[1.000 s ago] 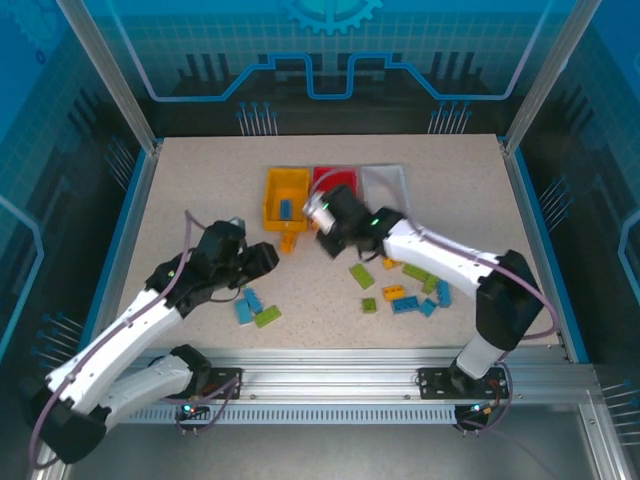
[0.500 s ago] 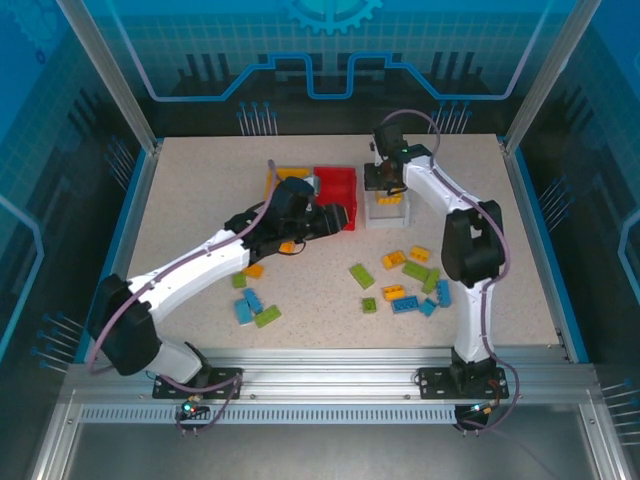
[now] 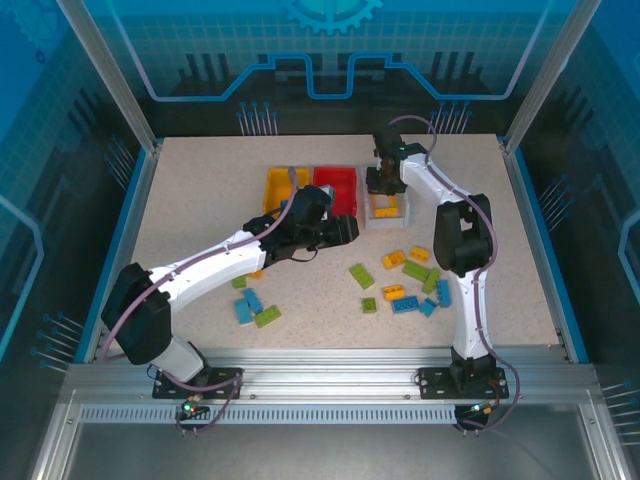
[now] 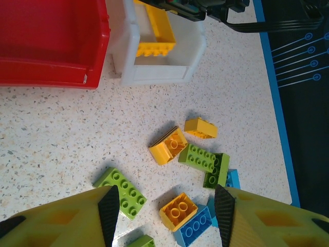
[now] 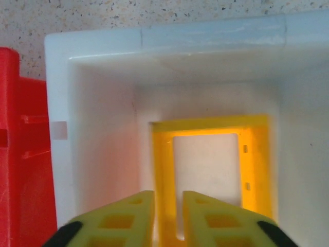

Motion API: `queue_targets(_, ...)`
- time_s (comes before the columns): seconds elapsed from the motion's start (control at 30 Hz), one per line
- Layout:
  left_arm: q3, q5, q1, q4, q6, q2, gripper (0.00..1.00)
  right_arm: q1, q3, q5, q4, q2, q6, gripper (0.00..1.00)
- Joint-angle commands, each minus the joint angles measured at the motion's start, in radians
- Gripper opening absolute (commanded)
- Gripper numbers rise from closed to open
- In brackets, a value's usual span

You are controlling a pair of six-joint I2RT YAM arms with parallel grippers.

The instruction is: Sort the legos into containers by color

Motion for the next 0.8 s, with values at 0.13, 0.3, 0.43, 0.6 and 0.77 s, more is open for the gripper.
queue_targets(0.13, -0.004, -0.054, -0.039, -0.070, -0.092, 0.008, 0.55, 0.030, -0.028, 0.046, -0.019, -0.160, 0.031, 0.36)
queue_targets(0.3, 0.044, -0.097, -0.089, -0.184, -0.255, 0.072, 0.57, 0.072, -0.222, 0.112, 0.087, -0.410, 0.025, 0.38)
queue_targets(0.43, 0.082, -0.078, -0.128, -0.226, -0.419, 0.160, 0.66, 0.121, -0.535, 0.074, 0.254, -0.697, -0.019, 0.47)
queue_targets(0.6, 0.127, -0.004, -0.146, -0.197, -0.513, 0.278, 0.71, 0.155, -0.860, -0.006, 0.312, -1.028, -0.043, 0.57)
queue_targets(0.77, 0.217, -0.001, -0.145, -0.281, -0.542, 0.393, 0.73, 0.181, -1.018, -0.035, 0.208, -1.302, 0.005, 0.61)
